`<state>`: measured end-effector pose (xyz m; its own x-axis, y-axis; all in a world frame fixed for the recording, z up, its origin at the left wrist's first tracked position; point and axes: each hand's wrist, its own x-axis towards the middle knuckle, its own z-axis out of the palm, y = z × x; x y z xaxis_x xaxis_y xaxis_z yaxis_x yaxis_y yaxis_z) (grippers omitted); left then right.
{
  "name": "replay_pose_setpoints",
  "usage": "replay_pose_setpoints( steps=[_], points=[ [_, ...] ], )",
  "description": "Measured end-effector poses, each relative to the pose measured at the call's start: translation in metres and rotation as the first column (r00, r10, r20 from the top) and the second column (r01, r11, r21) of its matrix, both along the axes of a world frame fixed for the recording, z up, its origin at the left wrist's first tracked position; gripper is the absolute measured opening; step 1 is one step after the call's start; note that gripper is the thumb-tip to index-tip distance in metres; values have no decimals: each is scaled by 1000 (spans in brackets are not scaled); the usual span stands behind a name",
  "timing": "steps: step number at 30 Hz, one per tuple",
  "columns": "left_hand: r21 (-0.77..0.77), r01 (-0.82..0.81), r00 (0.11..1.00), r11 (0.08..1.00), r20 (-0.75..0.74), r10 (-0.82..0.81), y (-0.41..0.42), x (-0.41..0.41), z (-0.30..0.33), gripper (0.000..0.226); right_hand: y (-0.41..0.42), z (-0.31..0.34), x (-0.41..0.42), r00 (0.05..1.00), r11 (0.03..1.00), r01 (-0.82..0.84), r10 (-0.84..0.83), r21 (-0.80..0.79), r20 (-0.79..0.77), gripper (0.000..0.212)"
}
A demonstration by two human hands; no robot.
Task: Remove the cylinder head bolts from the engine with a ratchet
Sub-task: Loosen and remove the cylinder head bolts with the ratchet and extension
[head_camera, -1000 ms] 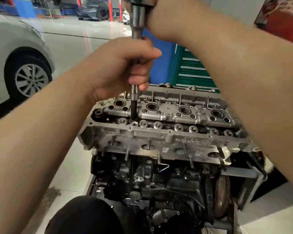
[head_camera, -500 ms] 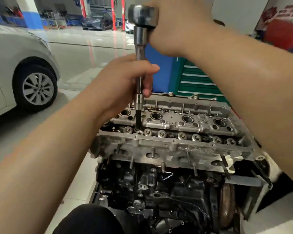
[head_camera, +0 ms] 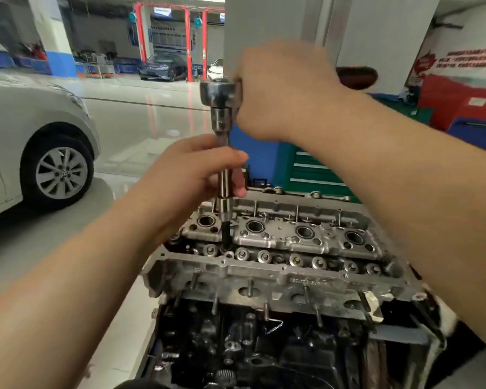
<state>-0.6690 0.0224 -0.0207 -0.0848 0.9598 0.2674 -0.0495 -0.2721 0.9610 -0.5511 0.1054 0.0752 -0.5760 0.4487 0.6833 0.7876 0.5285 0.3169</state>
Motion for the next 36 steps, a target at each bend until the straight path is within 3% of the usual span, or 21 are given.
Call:
replay_pose_setpoints(
  steps=[3,5,7,10,11,13,16,19,21,23,25,26,28,30,32,34,36],
  points=[
    [65,-309,942,949,-115,314,-4,35,-15,39,-10,1,9,987,974,148,-156,169,38,25],
    [113,-390,910,914,-101,402,2,51,-20,30,-5,0,6,991,983,131,-135,131,17,20],
    [81,-332,943,940,39,330,16,44,-13,26,9,1,3,998,996,-53,54,-69,20,11],
    [29,-21,997,999,77,19,24,24,-4,35,13,-4,-2,950,876,-311,285,-369,-124,9],
    [25,82,992,996,94,-84,25,18,-5,38,14,-3,-3,952,873,-305,275,-381,-133,10],
    [27,193,973,981,123,-195,26,4,-8,40,9,4,-2,993,968,-102,112,-230,31,11],
    [34,29,999,999,14,-29,28,2,-19,33,-11,10,12,977,988,141,-149,64,153,22],
    [59,-121,991,991,65,117,29,19,-31,30,-22,8,16,969,973,186,-205,137,140,28],
    [54,-68,988,996,141,60,28,20,-32,36,-12,8,12,992,995,39,-49,89,118,25],
    [48,98,989,994,108,-102,27,18,-26,41,-1,8,4,981,985,-145,156,-95,118,21],
    [19,199,979,980,49,-200,26,15,-20,46,7,3,-4,946,898,-300,323,-323,21,19],
    [-1,231,972,973,50,-231,27,13,-17,48,12,4,-8,945,876,-308,327,-372,-14,19],
    [-21,282,956,959,87,-279,29,5,-15,48,16,9,-5,982,937,-128,165,-324,88,20],
    [-23,182,982,983,46,-181,29,3,-18,42,12,12,11,982,985,71,-42,-155,185,25],
    [8,-34,998,999,-51,35,27,11,-25,31,3,9,27,975,988,139,-125,-63,186,30],
    [43,-190,981,981,-12,191,24,27,-28,24,-2,6,26,981,992,120,-123,27,148,27],
    [3,-173,978,985,121,171,22,34,-27,31,0,5,13,991,1000,-8,7,6,135,20]
  ],
)
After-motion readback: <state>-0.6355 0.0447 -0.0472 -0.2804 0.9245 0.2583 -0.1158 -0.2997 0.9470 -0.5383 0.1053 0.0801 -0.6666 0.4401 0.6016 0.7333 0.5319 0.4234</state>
